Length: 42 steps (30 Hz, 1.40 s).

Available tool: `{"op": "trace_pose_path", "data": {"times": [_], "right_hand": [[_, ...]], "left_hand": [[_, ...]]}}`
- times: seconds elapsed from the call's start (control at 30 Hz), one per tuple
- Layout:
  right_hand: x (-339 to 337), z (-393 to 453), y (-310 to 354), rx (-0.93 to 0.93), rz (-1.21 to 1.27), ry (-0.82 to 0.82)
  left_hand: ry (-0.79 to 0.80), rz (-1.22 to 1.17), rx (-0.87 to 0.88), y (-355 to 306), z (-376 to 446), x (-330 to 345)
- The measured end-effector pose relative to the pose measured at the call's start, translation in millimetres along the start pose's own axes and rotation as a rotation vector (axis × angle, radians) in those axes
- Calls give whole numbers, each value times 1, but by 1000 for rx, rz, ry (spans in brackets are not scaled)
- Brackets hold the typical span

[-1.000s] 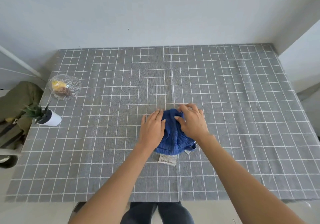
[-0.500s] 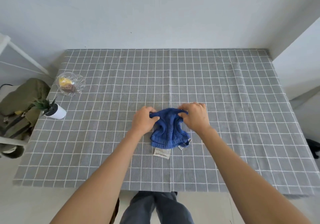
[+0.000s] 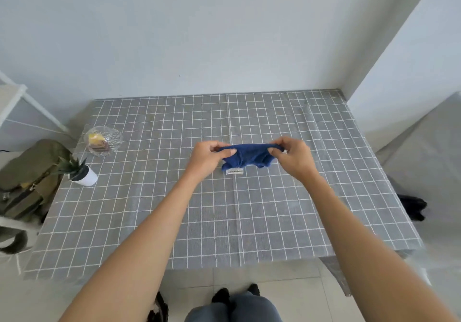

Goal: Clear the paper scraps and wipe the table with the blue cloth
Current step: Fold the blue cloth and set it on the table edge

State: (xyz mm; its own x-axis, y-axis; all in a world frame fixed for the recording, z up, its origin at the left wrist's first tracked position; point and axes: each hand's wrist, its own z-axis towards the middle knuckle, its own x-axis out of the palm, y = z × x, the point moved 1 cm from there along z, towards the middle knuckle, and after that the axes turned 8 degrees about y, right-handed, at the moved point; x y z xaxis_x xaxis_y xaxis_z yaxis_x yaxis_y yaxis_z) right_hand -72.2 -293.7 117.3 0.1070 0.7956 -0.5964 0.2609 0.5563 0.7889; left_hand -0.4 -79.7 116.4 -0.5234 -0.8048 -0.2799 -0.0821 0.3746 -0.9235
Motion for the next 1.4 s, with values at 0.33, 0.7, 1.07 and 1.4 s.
{"op": "trace_pose_path", "data": {"times": [0.33, 0.7, 1.07, 1.4], "right_hand": [[-80, -22, -39, 36, 15, -56], [-183, -48, -129, 50, 57, 55], [-189, -40, -220, 252, 180, 391], [-163, 20, -253, 216, -67, 323]], "left_hand": [[21, -37, 69, -32, 14, 75], [53, -78, 62, -57, 19, 205], [169, -188, -172, 0, 35, 279], [55, 168, -149, 21, 91, 289]]}}
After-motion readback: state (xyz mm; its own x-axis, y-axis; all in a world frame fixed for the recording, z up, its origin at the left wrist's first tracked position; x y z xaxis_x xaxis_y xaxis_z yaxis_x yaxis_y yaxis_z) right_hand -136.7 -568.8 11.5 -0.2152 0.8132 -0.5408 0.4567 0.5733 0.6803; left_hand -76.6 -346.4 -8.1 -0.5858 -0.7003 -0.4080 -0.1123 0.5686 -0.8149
